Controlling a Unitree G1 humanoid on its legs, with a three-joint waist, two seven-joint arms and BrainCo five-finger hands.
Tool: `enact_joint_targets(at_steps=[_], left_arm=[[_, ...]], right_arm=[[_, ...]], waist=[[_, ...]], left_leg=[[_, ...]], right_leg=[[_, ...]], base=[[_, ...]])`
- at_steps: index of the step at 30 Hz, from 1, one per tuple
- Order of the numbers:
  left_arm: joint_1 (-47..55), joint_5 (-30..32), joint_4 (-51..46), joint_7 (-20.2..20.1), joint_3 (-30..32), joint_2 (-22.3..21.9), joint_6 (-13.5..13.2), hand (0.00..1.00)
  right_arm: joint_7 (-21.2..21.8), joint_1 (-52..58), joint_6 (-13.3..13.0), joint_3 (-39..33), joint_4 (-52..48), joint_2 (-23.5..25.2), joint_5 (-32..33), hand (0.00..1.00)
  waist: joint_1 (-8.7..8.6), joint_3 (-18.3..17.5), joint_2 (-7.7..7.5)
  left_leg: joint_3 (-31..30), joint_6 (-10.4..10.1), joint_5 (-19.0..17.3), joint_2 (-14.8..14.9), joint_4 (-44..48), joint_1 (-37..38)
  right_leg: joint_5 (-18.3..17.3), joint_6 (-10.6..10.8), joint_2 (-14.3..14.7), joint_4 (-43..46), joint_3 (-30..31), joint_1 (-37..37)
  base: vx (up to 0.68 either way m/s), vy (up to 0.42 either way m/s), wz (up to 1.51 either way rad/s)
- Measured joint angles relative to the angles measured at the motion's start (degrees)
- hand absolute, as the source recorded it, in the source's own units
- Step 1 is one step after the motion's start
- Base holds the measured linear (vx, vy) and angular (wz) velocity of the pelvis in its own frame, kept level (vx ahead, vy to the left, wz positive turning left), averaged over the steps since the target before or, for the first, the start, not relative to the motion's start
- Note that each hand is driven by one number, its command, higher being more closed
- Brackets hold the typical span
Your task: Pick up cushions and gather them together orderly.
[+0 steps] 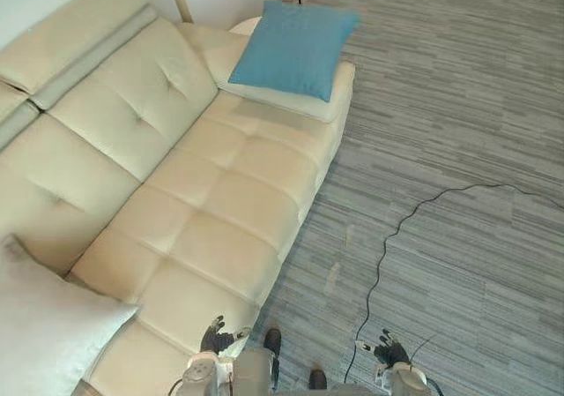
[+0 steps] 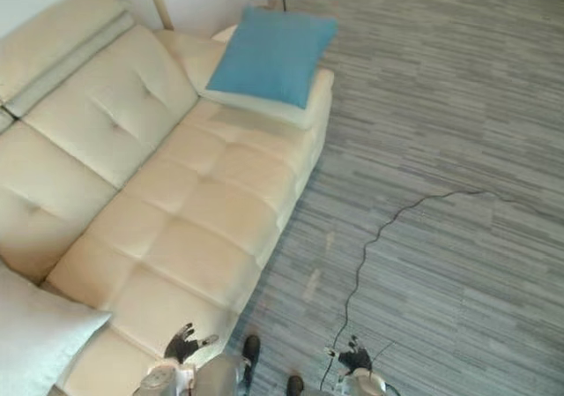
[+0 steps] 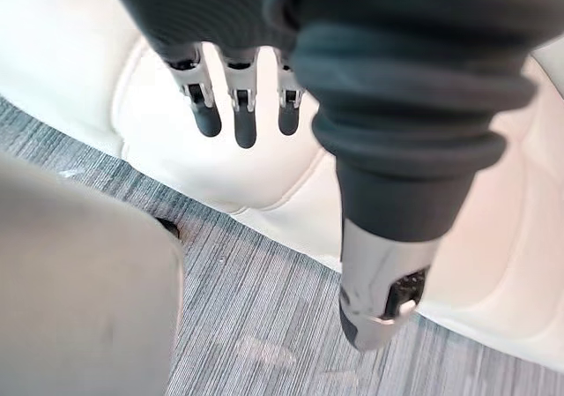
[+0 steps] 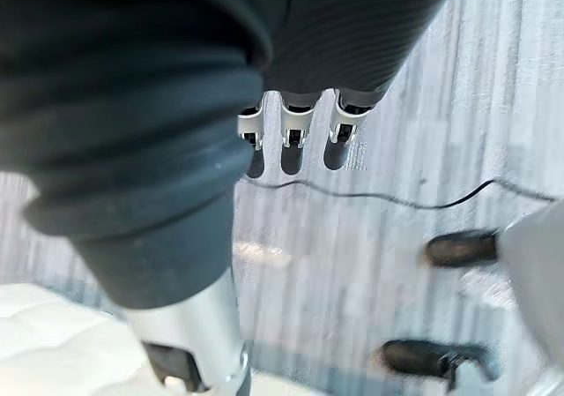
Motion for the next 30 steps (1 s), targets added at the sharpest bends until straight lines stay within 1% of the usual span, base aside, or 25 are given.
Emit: enact_joint_targets(at_steps=[1, 2, 3, 4, 5, 7, 8, 9, 10, 11, 12, 13, 14, 16, 17, 18, 19, 22, 23, 25, 26, 27, 28, 29, 30], left_arm=[[0.5, -0.3, -0.2, 0.1, 0.2, -0.3, -0.1, 0.00], [0.6, -0.8, -0.2, 0.1, 0.1, 0.2, 0.0, 0.00], [1.0, -0.8, 0.1, 0.2, -1.8, 1.3, 0.0, 0.00], [1.0, -0.8, 0.3, 0.1, -2.7, 1.5, 0.1, 0.00], [0.9, -0.8, 0.4, 0.1, -2.6, 1.7, 0.1, 0.00], [0.4, -0.8, 0.5, 0.1, -2.4, 1.8, 0.6, 0.00], [0.3, -0.7, 0.5, 0.1, -2.5, 1.7, 0.7, 0.00], [0.2, -0.7, 0.5, 0.1, -2.5, 1.6, 0.8, 0.00], [0.0, -0.7, 0.5, 0.1, -2.6, 1.6, 0.8, 0.00], [0.1, -0.7, 0.5, 0.1, -2.6, 1.8, 0.9, 0.00], [0.2, -0.5, 0.9, 0.1, -2.5, 1.8, 0.9, 0.00], [-0.4, -0.2, 1.9, 0.0, -2.3, 0.0, 0.9, 0.00], [-0.8, -0.1, 1.9, 0.0, -2.1, -0.7, 0.9, 0.00], [-0.9, -0.2, 1.9, 0.0, -1.9, -2.1, 0.6, 0.00], [-0.9, -0.2, 1.9, 0.0, -1.9, -2.5, 0.6, 0.00], [-0.9, -0.2, 1.4, -0.2, -2.0, -2.9, 0.5, 0.00], [-0.9, -0.2, 1.1, -0.3, -1.9, -2.8, 0.5, 0.00], [-1.0, -0.2, 0.4, -0.2, -1.9, -2.5, 0.5, 0.00], [-1.2, -0.2, 0.2, -0.1, -1.9, -2.4, 0.4, 0.00], [-1.6, -0.2, 0.2, -0.1, -2.4, -2.1, 0.1, 0.00], [-1.6, -0.1, -0.1, 0.0, -2.7, -2.1, -0.1, 0.00], [-1.3, -0.1, -0.2, 0.1, -3.0, -2.4, -0.1, 0.00], [-1.3, -0.1, -0.2, 0.2, -3.6, -2.2, -0.1, 0.00], [-1.6, -0.1, -0.1, 0.1, -3.8, -1.4, -0.1, 0.00], [-1.8, -0.1, 0.1, 0.1, -3.8, -0.8, 0.0, 0.00]], right_arm=[[0.1, -0.1, -0.2, 0.1, -0.1, 0.1, 0.0, 0.00], [0.2, -0.5, -0.1, 0.5, -0.1, 0.6, 0.0, 0.00], [0.5, -0.3, -0.1, 0.9, -1.1, 0.8, -0.1, 0.00], [0.5, -0.1, -0.2, 0.9, -1.2, 0.6, -0.1, 0.00], [0.6, 0.1, -0.2, 0.9, -0.8, 0.2, -0.1, 0.00], [0.6, -0.5, -0.1, 0.8, -0.3, 0.1, -0.1, 0.00], [0.7, -0.5, -0.1, 0.7, -0.5, 0.0, -0.1, 0.00], [0.7, -0.5, -0.2, 0.7, -0.6, -0.3, -0.1, 0.00], [0.7, -0.4, -0.2, 0.7, -0.6, -0.3, -0.1, 0.00], [0.6, 0.2, -0.1, 0.7, -0.5, 0.0, -0.1, 0.00], [0.6, 1.2, -0.1, 0.6, -0.6, -0.1, -0.2, 0.00], [0.3, 0.2, 0.1, -0.1, -0.3, -1.1, -0.5, 0.00], [0.3, -0.1, 0.1, -0.5, -0.3, -1.3, -0.9, 0.00], [0.4, 1.3, 0.0, -1.6, -0.2, -1.5, -1.9, 0.00], [0.4, 1.8, 0.0, -1.6, -0.2, -1.5, -2.1, 0.00], [0.4, 2.1, 0.0, -1.5, 0.1, -1.6, -2.1, 0.00], [0.4, 1.7, 0.0, -1.5, 0.4, -2.1, -2.0, 0.00], [0.3, 0.9, 0.0, -1.7, 0.4, -2.1, -1.6, 0.00], [0.3, 0.6, 0.0, -2.2, 0.4, -2.1, -1.5, 0.00], [-0.1, 0.4, 0.0, -3.2, 0.3, -2.1, -1.1, 0.00], [-0.1, 1.1, -0.1, -3.7, 0.0, -2.2, -1.1, 0.00], [-0.2, 1.8, -0.1, -3.7, -0.1, -2.4, -1.1, 0.00], [-0.2, 2.3, 0.0, -3.7, 0.0, -2.4, -1.1, 0.00], [-0.2, 2.3, 0.2, -3.2, 0.1, -1.0, -1.1, 0.00], [-0.1, 2.2, 0.2, -3.0, 0.1, -0.3, -1.2, 0.00]], waist=[[0.45, 0.3, 1.19], [0.44, 1.2, 0.79], [-0.31, 1.0, -0.07], [-0.87, 0.5, -0.82], [-0.93, 0.4, -1.25], [-1.49, 0.3, -0.87], [-2.03, 0.3, -0.23], [-2.47, 0.2, 0.30], [-2.42, 0.1, 0.17], [-2.39, -0.2, -0.49], [-2.46, -0.6, -1.21], [-1.89, -0.3, 2.15], [-2.50, -0.3, 2.38], [-2.66, -0.5, 2.67], [-2.65, -0.5, 2.53], [-2.19, -0.6, 2.67], [-1.98, -0.5, 2.91], [-1.84, -0.3, 2.56], [-1.60, -0.2, 2.42], [-1.60, 0.2, 1.74], [-1.58, 0.1, 1.71], [-1.48, -0.4, 2.62], [-0.52, -0.6, 2.76], [-0.13, -1.2, 1.40], [-0.40, -1.5, -0.05]], left_leg=[[1.1, -0.3, -3.8, 2.2, -0.4, 3.4], [3.3, -0.1, -6.2, 2.8, -1.0, 7.2], [4.5, 0.2, -7.7, 2.3, -1.2, 9.7], [5.4, 0.3, -8.1, 2.4, -1.4, 11.0], [6.6, -0.4, -8.7, 3.2, -2.5, 13.3], [7.7, -1.1, -9.0, 6.1, -4.8, 16.2], [7.8, -1.4, -8.8, 7.6, -6.1, 16.9], [8.1, -1.9, -8.5, 9.5, -7.0, 17.2], [8.1, -2.1, -8.4, 10.4, -7.1, 17.6], [8.0, -3.2, -8.5, 10.3, -7.2, 18.3], [7.3, -5.0, -9.4, 10.2, -7.0, 19.7], [6.6, -6.4, -9.2, 12.7, -4.9, 20.1], [5.1, -9.2, -7.1, 12.4, -2.0, 19.6], [1.5, -10.7, -1.4, 12.1, 7.0, 18.6], [0.1, -12.5, 2.5, 12.2, 14.9, 15.8], [-0.2, -12.8, 1.3, 13.5, 29.3, 9.2], [1.6, -10.7, -1.9, 14.5, 35.8, 4.9], [5.5, -7.9, -5.8, 14.1, 36.4, -0.3], [6.9, -7.4, -7.0, 13.3, 33.5, -2.8], [7.9, -6.4, -7.1, 9.6, 21.2, -4.5], [7.2, -6.2, -4.3, 6.7, 7.0, -4.1], [6.3, -6.8, -1.7, 6.1, -1.4, -4.1], [5.8, -5.8, 5.2, 6.0, -3.2, -4.2], [6.1, -3.5, 5.6, 4.1, -3.5, -4.3], [6.0, -2.3, 4.8, 2.9, -3.4, -4.4]], right_leg=[[-2.2, 3.4, 0.9, 12.4, 0.3, -4.1], [-2.3, 7.8, -0.4, 25.5, -1.1, -7.9], [-3.4, 5.4, -5.0, 35.2, -7.6, -11.5], [-4.7, 2.2, -7.9, 36.6, -11.5, -12.8], [-6.5, -0.2, -10.3, 34.7, -15.3, -13.9], [-6.9, -0.3, -10.9, 25.4, -19.9, -16.3], [-6.0, -0.6, -9.9, 20.1, -21.4, -17.4], [-2.4, -1.0, -8.2, 12.0, -22.0, -18.9], [3.3, -1.6, -6.5, 3.5, -21.4, -19.6], [10.2, -2.5, -5.5, -4.9, -20.0, -19.1], [18.8, -7.2, -5.3, -8.3, -18.6, -18.2], [17.8, -10.5, -2.9, -6.2, -18.6, -17.6], [14.6, -10.7, -3.4, -3.7, -18.7, -17.3], [10.7, -10.8, -3.3, -2.6, -19.1, -12.7], [9.5, -10.8, -3.2, -4.2, -19.5, -9.4], [8.5, -10.9, -2.2, -7.0, -19.9, -5.5], [8.4, -11.1, -1.4, -9.0, -19.8, -2.7], [8.2, -10.9, -1.5, -11.6, -18.8, 1.4], [7.3, -9.8, -2.2, -12.2, -18.5, 3.1], [5.5, -7.9, -4.5, -12.2, -18.4, 5.6], [3.4, -6.5, -5.6, -12.4, -18.3, 6.3], [2.7, -5.5, -5.3, -12.8, -18.1, 6.7], [2.0, -4.3, -5.0, -13.2, -17.2, 7.5], [1.2, -2.9, -6.2, -13.5, -15.9, 7.5], [0.5, -1.8, -7.5, -13.1, -16.0, 7.5]], base=[[0.20, 0.052, -0.86], [0.22, 0.037, -0.83], [0.19, 0.007, -0.59], [0.28, -0.001, -0.50], [0.28, -0.015, -0.49], [0.41, -0.081, -0.40], [0.55, -0.157, -0.26], [0.48, -0.154, -0.29], [0.48, -0.177, -0.34], [0.53, -0.227, -0.25], [0.59, -0.219, -0.41], [0.47, -0.173, -0.24], [0.43, -0.143, -0.19], [0.46, -0.203, 0.26], [0.50, -0.212, 0.34], [0.46, -0.174, 0.19], [0.37, -0.130, 0.05], [0.28, -0.034, -0.12], [0.27, 0.054, -0.16], [0.26, 0.140, -0.02], [0.30, 0.225, 0.04], [0.26, 0.213, -0.12], [0.34, 0.215, -0.18], [0.41, 0.161, -0.11], [0.43, 0.123, 0.04]])
